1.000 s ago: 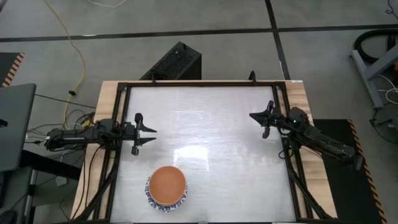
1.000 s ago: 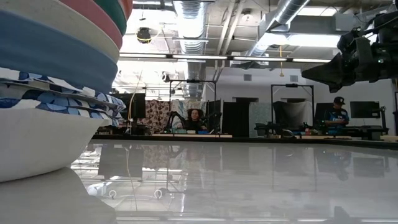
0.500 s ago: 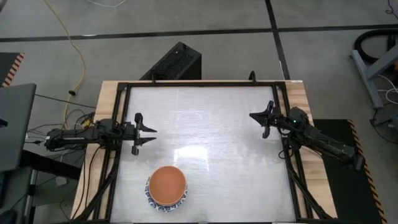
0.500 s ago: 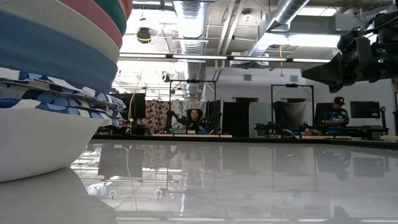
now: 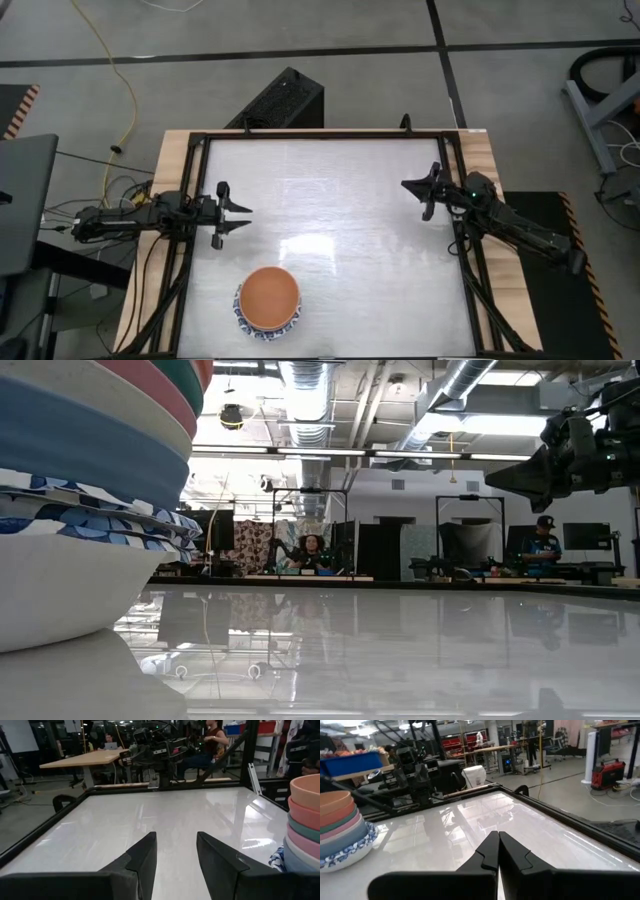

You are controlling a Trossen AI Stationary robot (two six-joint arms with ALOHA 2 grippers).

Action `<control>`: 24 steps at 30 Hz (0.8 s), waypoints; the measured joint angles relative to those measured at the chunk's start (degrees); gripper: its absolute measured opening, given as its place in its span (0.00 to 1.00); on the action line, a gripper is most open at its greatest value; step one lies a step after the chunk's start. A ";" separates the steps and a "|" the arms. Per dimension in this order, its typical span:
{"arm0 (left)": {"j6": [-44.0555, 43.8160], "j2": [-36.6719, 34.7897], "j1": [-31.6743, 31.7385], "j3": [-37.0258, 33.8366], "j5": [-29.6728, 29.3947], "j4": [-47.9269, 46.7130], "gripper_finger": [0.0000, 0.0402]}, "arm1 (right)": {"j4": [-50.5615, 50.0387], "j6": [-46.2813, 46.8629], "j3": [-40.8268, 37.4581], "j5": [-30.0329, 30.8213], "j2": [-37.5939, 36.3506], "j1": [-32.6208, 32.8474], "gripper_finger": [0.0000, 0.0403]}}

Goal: Nest bowls inside each other
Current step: Return to Home Position

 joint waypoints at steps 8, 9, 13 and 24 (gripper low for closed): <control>-0.02 0.00 0.00 -0.02 -0.02 0.02 0.32 | -0.04 7.99 0.00 1.93 -0.09 -0.03 0.06; -0.02 0.01 0.00 -0.04 -0.01 0.02 0.32 | -0.07 8.04 0.00 1.53 -0.09 0.67 0.06; -0.02 0.00 0.00 -0.04 -0.02 0.02 0.32 | -0.13 9.08 0.00 0.46 -0.09 5.49 0.06; -0.04 0.02 -0.01 -0.04 -0.02 0.02 0.32 | 0.85 4.86 0.00 24.20 -0.09 26.54 0.06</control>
